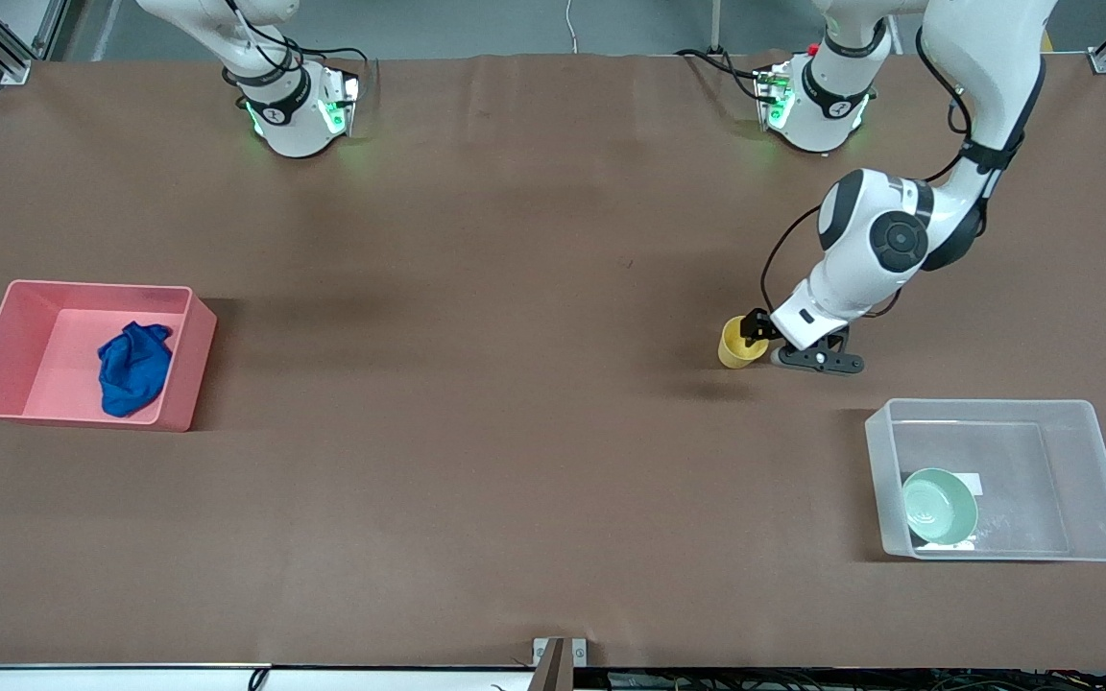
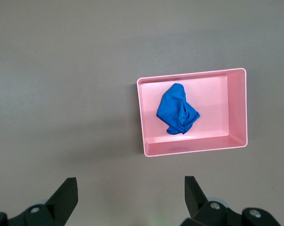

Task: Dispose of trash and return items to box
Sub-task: 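Grasp the yellow cup by its rim with the left gripper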

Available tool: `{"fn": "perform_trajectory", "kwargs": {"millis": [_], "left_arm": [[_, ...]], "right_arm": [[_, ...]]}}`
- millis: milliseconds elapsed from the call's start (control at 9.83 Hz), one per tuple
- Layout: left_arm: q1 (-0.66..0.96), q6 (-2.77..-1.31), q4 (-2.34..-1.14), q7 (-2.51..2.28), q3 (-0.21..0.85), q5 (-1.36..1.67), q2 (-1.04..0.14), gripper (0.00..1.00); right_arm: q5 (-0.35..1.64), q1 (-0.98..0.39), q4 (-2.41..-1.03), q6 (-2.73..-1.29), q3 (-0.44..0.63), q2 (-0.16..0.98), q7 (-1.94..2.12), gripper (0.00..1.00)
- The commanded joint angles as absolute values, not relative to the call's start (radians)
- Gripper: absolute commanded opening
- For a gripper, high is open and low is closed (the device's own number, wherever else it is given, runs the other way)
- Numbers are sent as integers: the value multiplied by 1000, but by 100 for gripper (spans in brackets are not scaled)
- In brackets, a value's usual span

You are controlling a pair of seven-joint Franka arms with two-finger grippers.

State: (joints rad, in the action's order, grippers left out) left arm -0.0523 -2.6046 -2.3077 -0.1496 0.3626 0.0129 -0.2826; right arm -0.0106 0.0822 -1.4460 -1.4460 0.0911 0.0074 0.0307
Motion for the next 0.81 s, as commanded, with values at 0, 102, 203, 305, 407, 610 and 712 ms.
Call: {"fn": "perform_trajectory", "kwargs": {"millis": [0, 102, 203, 305, 407, 610, 712], "left_arm": [[-38, -2635, -2327, -169, 362, -6, -327, 21], [-38, -2635, -2324, -169, 362, -8, -337, 6], [-37, -2635, -2324, -169, 362, -8, -341, 5], [-37, -2635, -2322, -169, 362, -8, -342, 3], [-38, -2635, -2319, -169, 362, -8, -342, 1], [-49, -2626, -2290, -161, 362, -8, -331, 0], [-55, -2622, -2269, -157, 362, -8, -309, 0]], "right_arm": [[8, 86, -1443, -1437, 92, 2, 41, 100], [8, 86, -1443, -1437, 92, 2, 41, 100], [8, 84, -1443, -1437, 92, 2, 41, 100], [8, 86, -1443, -1437, 92, 2, 41, 100], [8, 84, -1443, -1437, 92, 2, 41, 100], [8, 86, -1443, -1437, 92, 2, 41, 100], [8, 86, -1443, -1437, 92, 2, 41, 100]]}}
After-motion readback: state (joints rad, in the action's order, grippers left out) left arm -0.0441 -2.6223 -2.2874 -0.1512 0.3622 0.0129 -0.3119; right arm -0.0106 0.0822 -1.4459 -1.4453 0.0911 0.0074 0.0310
